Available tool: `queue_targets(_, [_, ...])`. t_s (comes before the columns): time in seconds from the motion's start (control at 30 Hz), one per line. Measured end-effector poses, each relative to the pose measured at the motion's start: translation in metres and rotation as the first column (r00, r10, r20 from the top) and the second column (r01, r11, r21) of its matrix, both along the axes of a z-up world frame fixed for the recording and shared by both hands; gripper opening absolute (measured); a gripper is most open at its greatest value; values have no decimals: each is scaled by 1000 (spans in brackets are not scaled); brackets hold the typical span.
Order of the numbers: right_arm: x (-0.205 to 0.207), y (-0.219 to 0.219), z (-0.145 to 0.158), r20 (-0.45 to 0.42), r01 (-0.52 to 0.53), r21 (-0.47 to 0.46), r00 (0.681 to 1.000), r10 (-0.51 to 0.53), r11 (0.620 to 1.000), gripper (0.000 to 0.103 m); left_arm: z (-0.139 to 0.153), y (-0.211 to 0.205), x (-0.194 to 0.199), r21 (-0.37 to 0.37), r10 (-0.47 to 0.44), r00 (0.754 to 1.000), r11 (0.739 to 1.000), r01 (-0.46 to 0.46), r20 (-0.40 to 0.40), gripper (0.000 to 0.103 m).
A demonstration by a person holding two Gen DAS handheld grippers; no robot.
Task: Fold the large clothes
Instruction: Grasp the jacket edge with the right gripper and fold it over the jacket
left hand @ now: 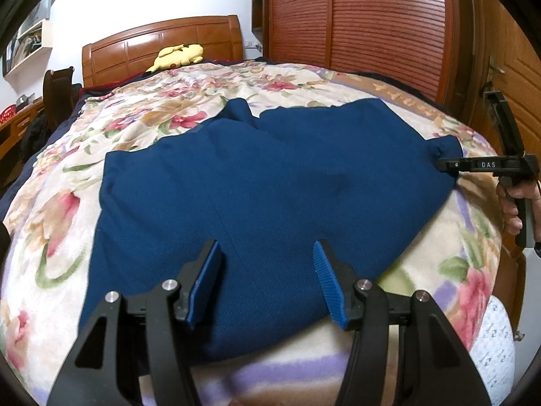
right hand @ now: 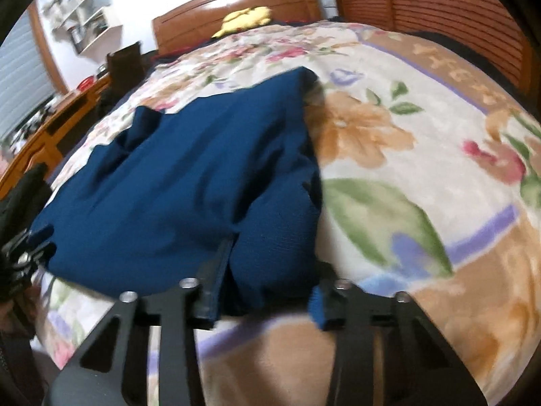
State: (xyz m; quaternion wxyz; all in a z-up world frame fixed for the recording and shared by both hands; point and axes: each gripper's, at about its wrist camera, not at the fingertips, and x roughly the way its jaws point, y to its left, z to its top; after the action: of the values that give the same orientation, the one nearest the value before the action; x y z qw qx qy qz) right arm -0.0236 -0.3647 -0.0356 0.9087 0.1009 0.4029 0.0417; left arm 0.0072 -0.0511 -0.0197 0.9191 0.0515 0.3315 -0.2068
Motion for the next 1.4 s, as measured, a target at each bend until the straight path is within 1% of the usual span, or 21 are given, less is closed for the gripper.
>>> queue_targets(0.07, [0, 3, 14, 17, -9, -10, 1000, 9, 1000, 27, 3, 4, -2, -1, 4, 1000, 1000, -4, 9, 56])
queue_targets(0.1, [-1, 7, 25, 45, -17, -27, 999, 18, 999, 25, 5, 8, -4, -1, 8, 1000, 1000, -8, 15, 56])
queue_targets(0.27, [1, 33, 72, 151, -42, -72, 987, 53, 997, 23, 17, 29, -10, -30, 36, 998, 999, -35, 43, 56])
queue_targets(0.4, [9, 67, 102, 223, -72, -100, 970, 92, 992, 21, 26, 50, -14, -42, 67, 996, 997, -64, 62, 56])
queue_targets(0.47, [18, 91, 115, 247, -108, -111, 960, 133, 988, 21, 29, 63, -17, -43, 89, 994, 995, -86, 68, 56])
queue_targets(0.6, [32, 139, 133, 287, -184, -131, 934, 215, 974, 19, 34, 88, -22, -47, 133, 988, 990, -130, 80, 56])
queue_targets(0.7, [36, 182, 144, 320, -260, -151, 900, 296, 954, 18, 36, 109, -25, -59, 166, 983, 985, -162, 82, 56])
queue_targets(0.77, [36, 216, 149, 338, -328, -163, 868, 365, 931, 18, 37, 123, -27, -61, 190, 978, 981, -186, 82, 56])
queue_targets(0.87, [35, 258, 153, 348, -407, -169, 827, 441, 898, 18, 37, 142, -27, -60, 231, 969, 972, -227, 84, 56])
queue_targets(0.93, [36, 291, 148, 334, -471, -168, 799, 500, 866, 17, 37, 158, -26, -72, 263, 962, 963, -258, 76, 56])
queue_targets(1.0, [41, 314, 135, 293, -509, -164, 793, 534, 845, 18, 35, 171, -27, -80, 288, 955, 956, -282, 71, 56])
queue_targets(1.1, [47, 340, 104, 206, -561, -141, 789, 578, 816, 19, 35, 184, -30, -95, 316, 946, 946, -310, 70, 56])
queue_targets(1.23, [46, 347, 87, 155, -599, -103, 779, 608, 794, 25, 35, 191, -33, -100, 324, 943, 943, -316, 77, 56])
queue_targets(1.27, [43, 346, 87, 154, -606, -95, 775, 613, 790, 30, 35, 190, -34, -99, 324, 943, 944, -316, 79, 56])
queue_targets(1.3, [42, 344, 89, 159, -612, -80, 771, 616, 787, 39, 35, 190, -34, -98, 323, 943, 944, -315, 80, 56])
queue_targets(1.4, [31, 330, 101, 195, -593, -81, 779, 596, 801, 47, 36, 185, -32, -96, 317, 945, 946, -309, 81, 56])
